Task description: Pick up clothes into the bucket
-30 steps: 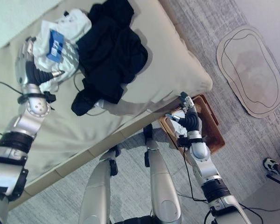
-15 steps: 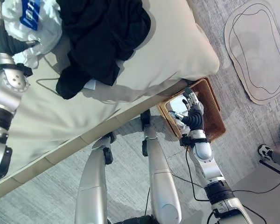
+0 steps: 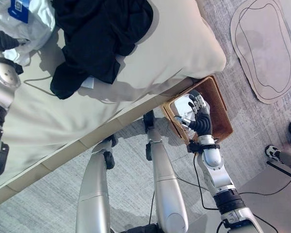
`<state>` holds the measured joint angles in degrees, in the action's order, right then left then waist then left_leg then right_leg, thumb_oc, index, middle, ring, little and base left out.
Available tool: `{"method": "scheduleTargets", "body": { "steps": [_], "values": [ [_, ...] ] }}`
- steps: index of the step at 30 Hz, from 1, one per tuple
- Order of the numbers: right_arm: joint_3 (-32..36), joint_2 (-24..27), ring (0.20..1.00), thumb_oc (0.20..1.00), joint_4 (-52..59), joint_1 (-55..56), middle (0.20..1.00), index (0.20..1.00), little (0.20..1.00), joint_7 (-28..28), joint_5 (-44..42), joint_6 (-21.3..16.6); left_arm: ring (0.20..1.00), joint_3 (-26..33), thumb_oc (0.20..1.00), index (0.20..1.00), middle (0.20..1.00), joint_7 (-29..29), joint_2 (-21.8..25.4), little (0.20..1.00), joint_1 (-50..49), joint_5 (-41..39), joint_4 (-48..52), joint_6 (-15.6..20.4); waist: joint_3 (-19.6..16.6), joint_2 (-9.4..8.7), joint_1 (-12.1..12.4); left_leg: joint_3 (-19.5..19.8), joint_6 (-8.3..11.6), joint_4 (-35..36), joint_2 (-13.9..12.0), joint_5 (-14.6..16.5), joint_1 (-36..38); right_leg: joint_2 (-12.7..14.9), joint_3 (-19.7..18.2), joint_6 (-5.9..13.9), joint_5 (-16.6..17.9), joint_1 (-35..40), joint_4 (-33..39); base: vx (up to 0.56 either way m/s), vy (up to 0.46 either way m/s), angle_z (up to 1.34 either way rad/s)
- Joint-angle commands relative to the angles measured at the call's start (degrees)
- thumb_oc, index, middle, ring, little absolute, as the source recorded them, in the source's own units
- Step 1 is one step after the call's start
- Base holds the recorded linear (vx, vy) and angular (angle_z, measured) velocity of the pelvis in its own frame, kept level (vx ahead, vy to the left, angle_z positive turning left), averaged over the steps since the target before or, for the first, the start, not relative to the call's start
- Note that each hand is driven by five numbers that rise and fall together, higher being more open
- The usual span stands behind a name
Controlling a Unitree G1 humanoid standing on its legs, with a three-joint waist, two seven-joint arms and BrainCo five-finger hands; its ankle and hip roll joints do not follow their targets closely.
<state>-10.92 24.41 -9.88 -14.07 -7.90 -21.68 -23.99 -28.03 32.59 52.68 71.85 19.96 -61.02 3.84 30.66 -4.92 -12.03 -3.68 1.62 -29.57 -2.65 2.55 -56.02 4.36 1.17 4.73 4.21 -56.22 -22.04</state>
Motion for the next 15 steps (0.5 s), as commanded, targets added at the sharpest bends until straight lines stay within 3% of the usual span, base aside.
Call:
{"method": "scheduleTargets", "body": {
  "steps": [1,2,3,4,5,6,7,8,9,10,11,12,13,14,15],
  "values": [
    [3.4,1.3,1.0,1.0,5.0,2.5,1.0,1.0,1.0,0.6,-1.1,-3.8,1.0,-0.1,1.0,1.0,1.0,-1.1,3.6,1.0,2.1,1.0,0.7,2.1,-2.3,-1.63,0.3,0.8,-1.02,-2.3,0.8,1.1,-1.8,4.6,0.2,5.4,2.3,2.7,3.7,0.08,0.021,0.0],
    [3.4,1.3,1.0,1.0,4.9,2.4,1.0,1.0,1.0,0.8,-1.2,-3.7,1.0,-0.5,1.0,1.0,1.0,-1.6,3.5,1.0,2.0,1.2,0.2,2.0,-2.6,-1.3,0.5,1.3,-0.69,-2.6,0.5,3.1,-1.2,4.2,0.1,5.71,0.7,3.1,3.2,0.09,0.029,0.01],
    [3.3,1.3,1.0,1.0,4.9,2.3,1.0,1.0,1.0,0.9,-1.3,-3.7,1.0,-0.8,1.0,1.0,1.0,-2.1,3.3,1.0,2.0,1.2,-0.5,2.1,-2.6,-1.23,0.4,1.3,-0.71,-2.6,0.5,3.1,-1.4,4.3,0.1,5.71,0.8,3.0,3.3,0.01,0.036,0.0],
    [3.4,1.3,1.0,1.0,4.9,2.2,1.0,1.0,1.0,1.0,-1.5,-3.7,0.423,-1.3,0.423,0.423,0.423,-2.6,3.0,0.423,2.4,1.1,-1.5,2.1,-2.3,-1.36,0.1,0.8,-1.05,-2.6,0.7,1.2,-2.4,4.6,0.3,5.4,2.4,2.3,3.7,0.01,0.032,0.0],
    [3.4,1.3,1.0,1.0,4.8,2.2,1.0,1.0,1.0,1.1,-1.6,-3.6,0.2,-1.6,0.2,0.2,0.2,-3.1,2.9,0.2,2.5,1.1,-1.8,2.0,-2.7,-1.07,0.3,1.3,-0.74,-2.7,0.5,3.1,-1.8,4.3,0.1,5.78,0.8,2.7,3.3,-0.08,0.02,-0.02],
    [3.5,1.3,1.0,1.0,4.8,2.1,1.0,1.0,1.0,1.1,-1.6,-3.7,0.2,-1.6,0.2,0.2,0.2,-3.1,2.9,0.2,2.7,1.1,-1.8,2.0,-2.3,-1.31,0.1,0.9,-1.09,-2.6,0.8,1.2,-2.5,4.6,0.3,5.44,2.4,2.2,3.7,0.09,0.026,-0.03],
    [3.7,1.0,1.0,1.0,4.7,2.2,1.0,1.0,1.0,1.3,-2.0,-3.7,0.2,-2.0,0.2,0.2,0.2,-3.8,3.0,0.2,2.9,1.1,-1.6,2.2,-2.8,-0.91,0.3,1.3,-0.8,-2.6,0.6,3.0,-1.8,4.3,0.1,5.78,0.9,2.6,3.4,-0.06,0.022,-0.06],
    [3.8,0.9,1.0,1.0,4.6,2.2,1.0,1.0,1.0,1.4,-2.1,-3.7,0.2,-1.9,0.2,0.2,0.2,-4.0,3.0,0.2,2.7,1.0,-1.7,2.4,-2.5,-1.09,0.0,0.8,-1.17,-2.4,0.8,1.1,-2.5,4.7,0.3,5.43,2.4,2.1,3.9,0.1,0.027,-0.05],
    [3.9,0.8,1.0,1.0,4.8,2.4,1.0,1.0,1.0,1.5,-2.1,-3.8,0.2,-1.9,0.2,0.2,0.2,-4.3,3.2,0.2,2.5,0.9,-1.8,2.6,-2.9,-0.77,0.3,1.2,-0.87,-2.6,0.6,3.0,-1.7,4.2,0.1,5.76,0.8,2.7,3.4,0.0,0.0,0.0],
    [3.9,0.8,1.0,1.0,4.6,2.5,1.0,1.0,1.0,1.6,-2.2,-3.7,0.2,-1.8,0.2,0.2,0.2,-4.4,3.2,0.2,2.2,0.9,-1.9,2.7,-3.0,-0.73,0.3,1.2,-0.9,-2.5,0.7,3.1,-1.6,4.2,0.1,5.73,0.7,2.7,3.4,0.0,0.0,0.0],
    [4.0,0.8,1.0,1.0,4.7,2.5,1.0,1.0,1.0,1.6,-2.2,-3.7,0.2,-1.7,0.2,0.2,0.2,-4.4,3.2,0.2,2.2,0.9,-1.8,2.7,-2.7,-0.95,0.1,0.7,-1.25,-2.4,0.9,1.2,-2.3,4.6,0.2,5.39,2.3,2.2,3.8,0.0,0.0,0.0],
    [4.1,0.8,1.0,1.0,4.3,2.6,1.0,1.0,1.0,1.8,-2.2,-3.7,0.2,-1.6,0.2,0.2,0.2,-4.7,3.2,0.2,1.7,0.9,-1.8,2.7,-3.2,-0.67,0.3,1.2,-0.88,-2.5,0.7,3.1,-1.4,4.3,0.1,5.7,0.6,2.9,3.4,-0.07,0.003,-0.02],
    [4.2,0.9,1.0,1.0,4.5,2.7,1.0,1.0,1.0,1.8,-2.2,-3.7,0.2,-1.4,0.2,0.2,0.2,-4.9,3.2,0.2,1.5,0.8,-1.8,2.9,-2.9,-0.91,0.0,0.7,-1.2,-2.2,0.9,1.2,-1.9,4.7,0.3,5.36,2.2,2.6,3.8,0.09,0.006,0.0],
    [4.2,0.9,1.0,1.0,4.1,2.8,1.0,1.0,1.0,2.0,-2.3,-3.6,0.2,-1.3,0.2,0.2,0.2,-5.0,3.2,0.2,1.4,0.9,-1.7,3.0,-3.4,-0.63,0.3,1.2,-0.85,-2.2,0.7,3.1,-1.0,4.3,0.2,5.65,0.6,3.2,3.5,0.0,0.0,0.0],
    [4.1,0.8,1.0,1.0,4.1,2.8,1.0,1.0,1.0,1.9,-2.2,-3.6,0.2,-1.3,0.2,0.2,0.2,-5.2,3.1,0.2,1.2,0.8,-1.6,3.2,-3.5,-0.6,0.3,1.2,-0.85,-2.1,0.8,3.1,-0.8,4.3,0.2,5.63,0.6,3.4,3.6,0.08,-0.003,0.01]
  ]
}}
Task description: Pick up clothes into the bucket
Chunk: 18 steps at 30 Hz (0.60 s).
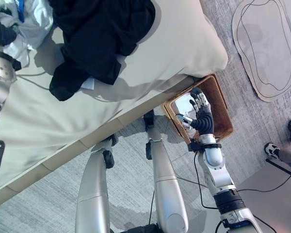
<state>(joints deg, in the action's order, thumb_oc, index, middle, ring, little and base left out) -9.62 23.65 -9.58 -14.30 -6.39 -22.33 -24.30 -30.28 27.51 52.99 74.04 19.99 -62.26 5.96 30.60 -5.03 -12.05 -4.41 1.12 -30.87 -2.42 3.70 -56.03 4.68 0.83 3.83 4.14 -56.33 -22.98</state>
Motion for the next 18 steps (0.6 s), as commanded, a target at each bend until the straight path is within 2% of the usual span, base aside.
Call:
{"method": "scheduleTargets", "body": {
  "steps": [1,2,3,4,5,6,11,16,18],
  "values": [
    [2.9,1.5,1.0,1.0,3.7,3.1,1.0,1.0,1.0,0.5,-1.6,-3.3,0.2,1.1,0.2,0.2,0.2,-0.3,2.9,0.2,-1.1,0.7,-0.2,1.1,-3.5,-0.48,0.3,2.0,-0.32,-0.7,0.6,1.9,-0.7,4.1,0.7,6.5,0.6,3.7,4.6,0.0,0.0,0.0],
    [2.9,1.5,1.0,1.0,3.3,3.1,1.0,1.0,1.0,0.6,-1.7,-3.3,0.2,1.2,0.2,0.2,0.2,-0.4,3.0,0.2,-1.3,0.5,-0.1,1.2,-3.6,-0.44,0.4,2.1,-0.34,-0.6,0.7,2.0,-0.4,4.1,0.8,6.45,0.5,3.9,4.6,-0.08,-0.008,0.01],
    [3.0,1.5,1.0,1.0,3.4,3.1,1.0,1.0,1.0,0.6,-1.7,-3.3,0.2,1.3,0.2,0.2,0.2,-0.4,3.0,0.2,-1.3,0.5,-0.1,1.2,-3.2,-0.68,0.2,1.6,-0.68,-0.4,1.0,0.0,-1.0,4.4,0.9,6.11,2.1,3.5,5.0,-0.08,-0.003,0.02],
    [2.8,1.5,1.0,1.0,3.1,3.0,1.0,1.0,1.0,0.8,-1.8,-3.2,0.2,1.6,0.2,0.2,0.2,-0.6,2.8,0.2,-1.8,0.4,0.0,1.3,-3.3,-0.7,0.3,1.6,-0.67,-0.4,1.1,0.1,-0.7,4.5,1.0,6.05,2.1,3.9,5.0,0.0,0.0,0.0],
    [2.8,1.5,1.0,1.0,3.0,3.0,1.0,1.0,1.0,0.8,-1.8,-3.2,0.2,1.6,0.2,0.2,0.2,-0.6,2.8,0.2,-1.8,0.4,0.0,1.3,-3.7,-0.45,0.5,2.1,-0.33,-0.5,0.8,2.0,0.0,4.1,0.9,6.4,0.5,4.4,4.6,0.0,0.0,0.0],
    [2.7,1.3,1.0,1.0,3.0,2.9,1.0,1.0,1.0,1.0,-1.9,-3.2,0.2,2.0,0.2,0.2,0.2,-0.9,2.7,0.2,-2.1,0.0,0.0,1.6,-3.6,-0.68,0.2,1.7,-0.64,0.1,1.2,-0.2,-0.3,4.5,1.1,5.99,2.1,4.3,5.2,0.0,0.0,0.0],
    [2.8,1.3,1.0,1.0,2.5,2.9,1.0,1.0,1.0,1.2,-1.9,-3.1,0.2,2.5,0.2,0.2,0.2,-1.2,2.5,0.2,-3.1,0.1,0.7,1.7,-3.9,-0.57,0.5,2.0,-0.58,1.2,1.3,-0.5,1.2,4.7,1.6,5.93,2.1,5.7,5.7,-0.02,-0.007,0.01],
    [3.0,1.1,1.0,1.0,1.9,3.0,1.0,1.0,1.0,1.2,-2.0,-3.0,0.2,5.6,0.2,0.2,0.2,-1.0,1.6,0.2,-7.9,0.0,5.2,2.5,-4.2,-0.4,1.4,2.4,-0.49,1.8,1.7,-0.5,4.0,5.0,2.0,5.88,1.6,8.5,5.6,0.01,-0.01,0.02],
    [3.5,0.9,1.0,1.0,0.9,3.0,1.0,1.0,1.0,0.6,-1.3,-2.8,0.2,9.7,0.2,0.2,0.2,-0.5,0.3,0.2,-13.8,-0.4,11.4,3.8,-4.3,-0.16,2.5,2.5,-0.51,3.0,2.0,-0.6,6.9,5.2,2.4,5.8,1.4,11.1,5.9,0.02,-0.005,0.09]
  ]
}}
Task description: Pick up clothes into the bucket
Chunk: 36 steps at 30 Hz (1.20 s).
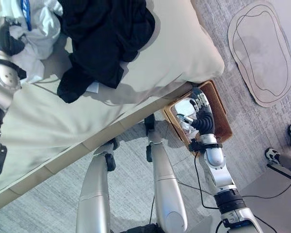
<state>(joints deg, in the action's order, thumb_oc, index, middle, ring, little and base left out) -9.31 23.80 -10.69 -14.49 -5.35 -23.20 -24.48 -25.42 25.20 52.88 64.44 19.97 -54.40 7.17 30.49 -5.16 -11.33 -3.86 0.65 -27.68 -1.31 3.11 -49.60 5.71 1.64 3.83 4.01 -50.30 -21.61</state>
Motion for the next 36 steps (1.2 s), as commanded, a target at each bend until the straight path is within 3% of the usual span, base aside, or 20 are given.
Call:
{"method": "scheduleTargets", "body": {
  "steps": [1,8,18,22,30,33,36],
  "values": [
    [3.5,0.7,1.0,1.0,1.6,3.1,1.0,1.0,1.0,-0.9,0.1,-2.4,0.2,7.6,0.2,0.2,0.2,2.1,-0.4,0.2,-7.9,-0.6,7.9,3.2,-4.2,0.14,2.2,2.1,0.04,0.8,1.1,-0.1,2.1,4.5,1.8,5.84,1.4,6.6,5.0,0.04,0.004,0.09],
    [5.4,0.0,1.0,1.0,-0.2,2.5,1.0,1.0,1.0,-2.9,3.4,-1.5,0.2,19.7,0.2,0.2,0.2,1.9,-9.3,0.2,-26.0,-5.0,25.8,8.5,-4.6,1.06,5.1,2.6,0.24,7.1,1.9,-1.3,11.8,5.6,3.0,5.6,1.6,16.2,8.8,0.03,0.002,0.04],
    [5.7,-1.3,1.0,1.0,-3.1,3.5,1.0,1.0,1.0,-2.3,4.6,-0.3,0.2,23.4,0.2,0.2,0.2,-0.1,-21.3,0.2,-39.2,-16.1,40.8,16.5,-7.1,1.66,7.6,4.4,0.8,15.9,2.4,-4.2,22.9,6.2,5.8,5.63,2.0,27.2,13.9,0.05,-0.017,0.11],
    [4.9,-1.0,1.0,1.0,-3.7,4.3,1.0,1.0,1.0,-1.6,6.7,0.4,0.2,23.2,0.2,0.2,0.2,-2.5,-22.3,0.2,-41.6,-18.6,46.2,18.4,-9.3,1.96,8.1,5.1,1.34,19.3,2.2,-5.7,26.7,6.1,6.9,5.68,2.0,31.0,15.7,0.08,-0.037,0.13],
    [0.1,5.3,1.0,1.0,-0.9,3.3,1.0,1.0,1.0,-0.6,22.1,2.0,0.2,22.5,0.2,0.2,0.2,-10.4,-21.4,0.2,-45.1,-23.4,54.6,20.5,-13.2,2.21,9.0,5.4,1.36,21.0,1.7,-4.9,33.0,5.0,7.2,5.62,2.0,37.2,18.6,0.1,-0.026,0.02],
    [-5.6,8.2,1.0,1.0,0.9,-1.0,1.0,1.0,1.0,0.9,28.0,2.1,0.2,21.0,0.2,0.2,0.2,-14.3,-20.8,0.2,-45.3,-26.8,58.8,20.8,-15.8,2.3,9.7,5.1,1.23,21.0,1.6,-3.9,35.6,4.4,6.9,5.62,2.1,39.9,20.3,0.11,-0.031,-0.04],
    [-8.7,7.9,1.0,1.0,1.8,-3.7,1.0,1.0,1.0,1.5,29.7,2.0,0.2,20.0,0.2,0.2,0.2,-16.7,-20.3,0.2,-45.6,-28.9,61.0,21.0,-17.3,2.49,10.0,4.8,1.13,21.4,1.8,-3.3,38.0,4.0,6.7,5.47,1.8,42.2,21.2,0.1,-0.02,-0.03]
  ]
}}
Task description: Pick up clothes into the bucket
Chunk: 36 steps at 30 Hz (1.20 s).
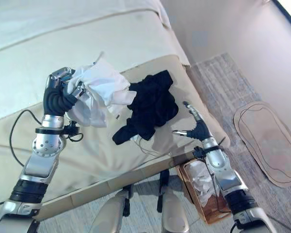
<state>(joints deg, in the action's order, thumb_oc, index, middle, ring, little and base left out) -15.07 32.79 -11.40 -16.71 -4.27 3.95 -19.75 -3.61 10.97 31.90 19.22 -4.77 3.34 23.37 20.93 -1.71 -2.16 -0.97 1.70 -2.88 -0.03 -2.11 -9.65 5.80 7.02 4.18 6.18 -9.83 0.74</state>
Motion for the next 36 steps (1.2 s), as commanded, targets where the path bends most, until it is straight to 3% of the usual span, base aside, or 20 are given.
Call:
{"method": "scheduleTargets", "body": {
  "steps": [1,8,14,23,31,36],
  "values": [
    [-4.7,-1.8,1.0,1.0,2.7,-2.9,1.0,1.0,1.0,0.6,3.3,-2.5,0.2,-2.3,0.2,0.2,0.2,-3.6,0.6,0.2,-0.2,-6.2,3.7,4.9,-8.2,-0.98,1.0,1.8,0.06,-3.2,0.4,2.1,-1.0,3.9,1.4,5.04,-0.6,2.6,-1.0,0.1,-0.016,-0.06],
    [-10.6,-4.4,1.0,1.0,4.3,-8.2,1.0,1.0,1.0,0.6,9.4,-2.0,0.2,-5.7,0.2,0.2,0.2,-11.3,0.0,0.2,-1.5,-15.5,7.3,3.7,-11.2,-0.51,1.8,1.8,0.1,-1.0,0.6,2.5,3.4,3.6,1.8,4.89,-1.3,6.5,0.1,0.08,-0.014,-0.02],
    [-12.2,-7.9,1.0,1.0,4.6,-9.1,1.0,1.0,1.0,0.5,9.8,-1.5,0.2,-7.4,0.2,0.2,0.2,-13.6,-0.3,0.2,-3.7,-16.7,9.2,2.4,-12.8,-0.29,2.2,1.9,0.05,0.1,0.5,2.7,5.6,3.6,2.1,4.95,-1.7,8.6,0.6,0.07,-0.003,0.0],
    [-12.1,-16.0,1.0,1.0,3.1,-5.6,1.0,1.0,1.0,-0.1,1.0,0.0,0.2,-8.9,0.2,0.2,0.2,-14.0,-2.6,0.2,-7.4,-18.1,11.5,0.8,-13.7,0.06,2.1,1.7,-0.16,0.8,0.5,2.8,6.9,3.6,2.3,4.85,-2.0,9.6,0.9,0.0,0.001,0.0],
    [-13.1,-18.5,1.0,1.0,5.2,-4.4,1.0,1.0,1.0,2.0,-7.5,0.3,0.2,-10.6,0.2,0.2,0.2,-14.5,-4.8,0.2,-8.8,-21.2,12.1,-0.3,-13.6,0.0,2.0,1.7,-0.24,0.7,0.5,2.7,6.8,3.7,2.5,4.76,-2.0,9.6,0.8,0.0,0.0,0.0],
    [-14.2,-20.4,1.0,1.0,5.1,-5.3,1.0,1.0,1.0,2.6,-14.8,0.3,0.2,-14.7,0.2,0.2,0.2,-16.4,-6.8,0.2,-8.3,-27.2,11.8,-1.6,-13.6,-0.21,2.0,1.9,-0.28,0.5,0.5,2.8,6.6,3.8,2.6,4.62,-2.0,9.6,0.7,0.0,0.0,0.0]
  ]
}}
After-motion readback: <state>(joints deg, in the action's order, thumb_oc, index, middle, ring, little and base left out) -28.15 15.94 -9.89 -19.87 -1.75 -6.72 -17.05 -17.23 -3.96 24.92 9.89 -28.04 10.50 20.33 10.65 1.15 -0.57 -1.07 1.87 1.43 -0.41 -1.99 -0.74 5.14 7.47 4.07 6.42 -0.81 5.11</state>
